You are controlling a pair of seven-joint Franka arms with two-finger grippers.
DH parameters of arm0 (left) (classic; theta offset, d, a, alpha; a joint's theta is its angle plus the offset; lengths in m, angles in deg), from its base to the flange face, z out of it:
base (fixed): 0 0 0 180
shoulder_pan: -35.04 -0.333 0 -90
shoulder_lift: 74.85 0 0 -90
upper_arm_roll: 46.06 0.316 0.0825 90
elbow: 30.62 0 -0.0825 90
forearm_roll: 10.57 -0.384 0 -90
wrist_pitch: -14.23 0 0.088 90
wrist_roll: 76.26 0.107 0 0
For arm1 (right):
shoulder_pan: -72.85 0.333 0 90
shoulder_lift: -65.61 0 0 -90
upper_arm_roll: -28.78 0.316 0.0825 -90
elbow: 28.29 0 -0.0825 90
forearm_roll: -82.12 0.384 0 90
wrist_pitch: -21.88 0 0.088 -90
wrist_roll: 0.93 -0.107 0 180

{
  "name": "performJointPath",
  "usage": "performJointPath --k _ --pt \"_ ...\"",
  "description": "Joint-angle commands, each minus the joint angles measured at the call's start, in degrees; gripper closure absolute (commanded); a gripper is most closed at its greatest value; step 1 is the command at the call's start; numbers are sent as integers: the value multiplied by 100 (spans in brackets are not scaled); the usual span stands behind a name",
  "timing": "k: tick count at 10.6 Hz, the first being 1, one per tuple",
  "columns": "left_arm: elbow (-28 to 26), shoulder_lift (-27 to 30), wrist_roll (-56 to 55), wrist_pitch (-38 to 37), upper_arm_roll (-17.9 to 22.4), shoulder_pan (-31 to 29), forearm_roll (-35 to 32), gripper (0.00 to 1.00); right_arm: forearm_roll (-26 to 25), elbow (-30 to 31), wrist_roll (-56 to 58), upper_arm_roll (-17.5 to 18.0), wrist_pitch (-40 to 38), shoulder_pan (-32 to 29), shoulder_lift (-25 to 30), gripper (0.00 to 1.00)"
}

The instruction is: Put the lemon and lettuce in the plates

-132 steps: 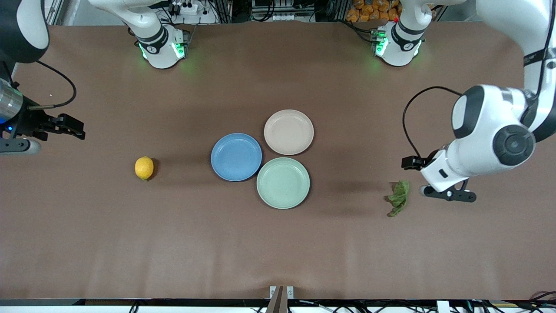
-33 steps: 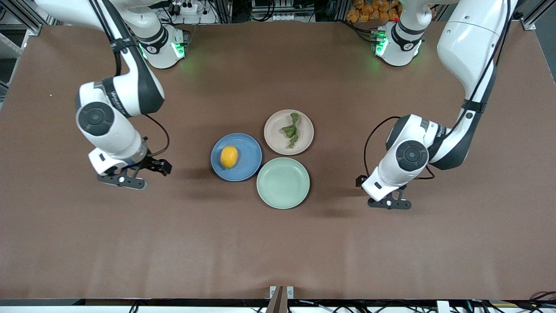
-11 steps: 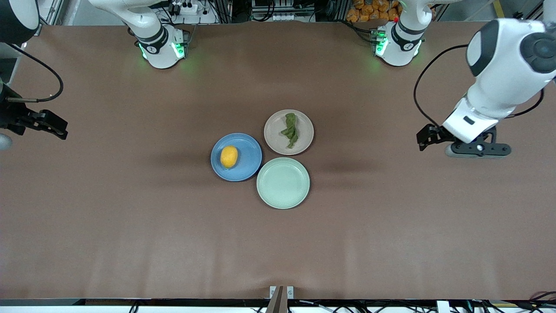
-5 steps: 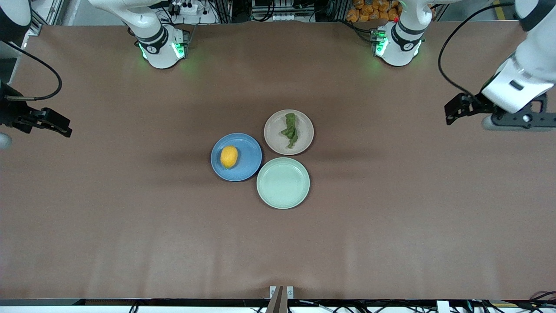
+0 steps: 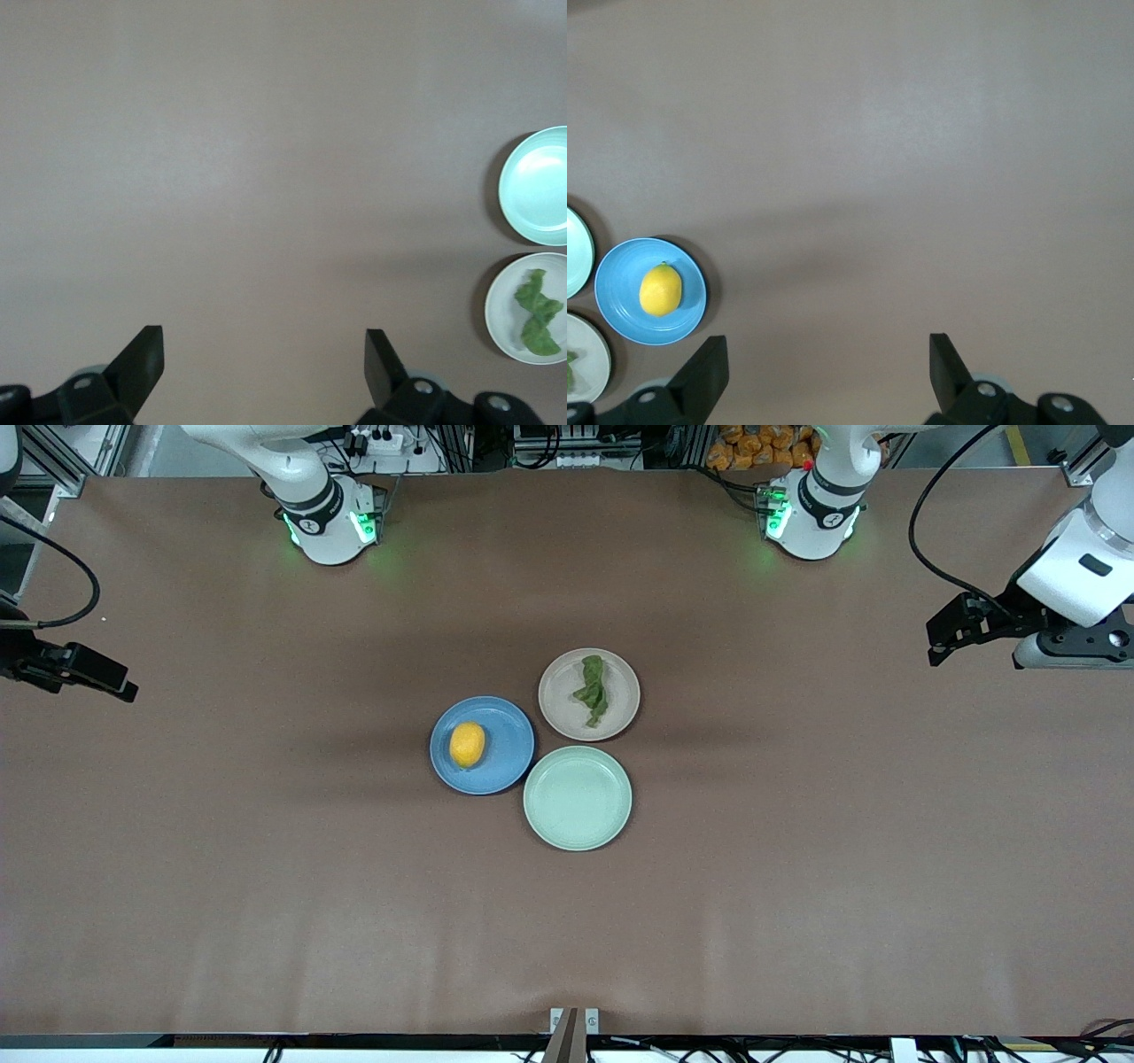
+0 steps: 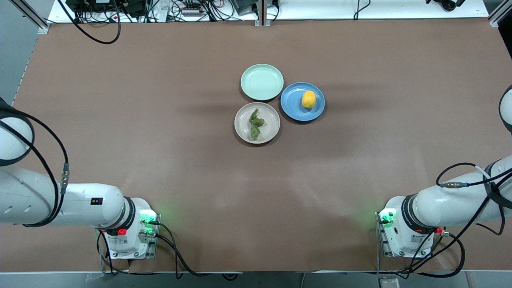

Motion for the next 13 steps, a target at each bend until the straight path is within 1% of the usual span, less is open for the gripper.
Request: performJointPath --k 1,3,6,10,13 --pt "704 -366 123 -656 104 55 227 0 106 -40 24 33 -167 -29 45 0" --pt "716 -367 141 -667 105 29 174 0 36 -40 50 77 -167 -11 45 0" --pt "733 -385 141 -659 105 46 78 0 -87 -40 15 243 -263 -2 54 0" --pt "733 -350 167 -667 96 46 15 0 -96 -40 33 262 -325 -11 54 0" --pt "733 -341 158 -667 78 46 7 0 -210 -22 59 270 -325 -11 133 0"
